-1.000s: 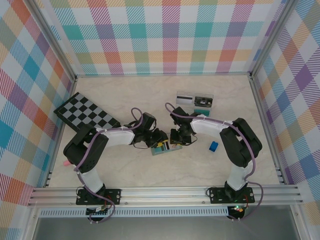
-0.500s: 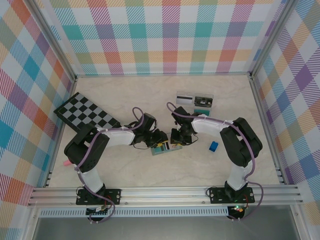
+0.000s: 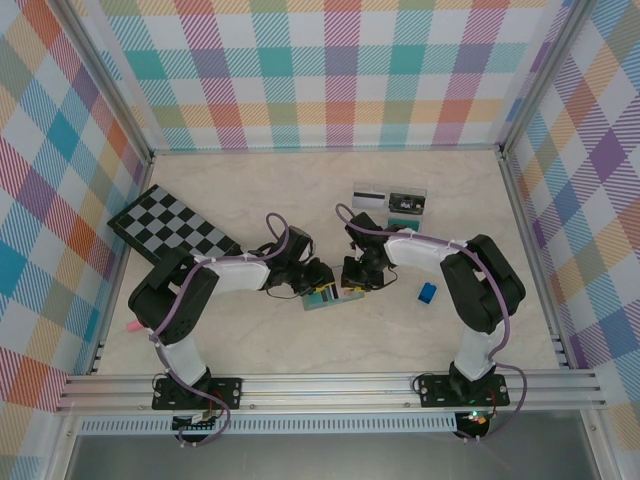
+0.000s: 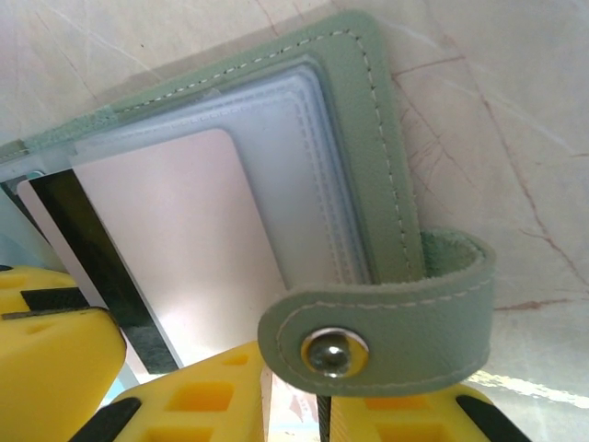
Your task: Take the credit cards out of the card holder
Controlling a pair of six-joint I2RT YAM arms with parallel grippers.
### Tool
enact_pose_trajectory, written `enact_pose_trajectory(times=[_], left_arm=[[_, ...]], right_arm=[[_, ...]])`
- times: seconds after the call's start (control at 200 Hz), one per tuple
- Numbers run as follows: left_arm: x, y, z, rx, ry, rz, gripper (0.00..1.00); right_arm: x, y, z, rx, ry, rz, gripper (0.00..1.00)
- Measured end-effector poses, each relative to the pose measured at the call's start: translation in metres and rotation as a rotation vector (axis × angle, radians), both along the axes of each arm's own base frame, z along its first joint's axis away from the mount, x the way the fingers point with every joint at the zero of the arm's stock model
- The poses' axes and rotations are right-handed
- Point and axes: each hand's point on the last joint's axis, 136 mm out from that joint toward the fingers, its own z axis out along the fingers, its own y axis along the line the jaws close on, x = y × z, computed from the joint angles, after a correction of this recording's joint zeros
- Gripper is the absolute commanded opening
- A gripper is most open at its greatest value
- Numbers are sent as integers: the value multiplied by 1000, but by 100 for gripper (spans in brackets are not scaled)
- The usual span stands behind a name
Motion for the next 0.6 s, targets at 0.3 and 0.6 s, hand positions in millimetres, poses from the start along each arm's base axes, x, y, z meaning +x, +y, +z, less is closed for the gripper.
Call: enact_pose_trajectory(times=[0.3,0.6], left_arm=[[-2,-2,-1,-27,-13,-10,14],[-2,1,-1,-50,-27,-20,10]], right_arm=[[0,0,0,9,6,-2,21],[0,0,-2,7,9,-3,21]])
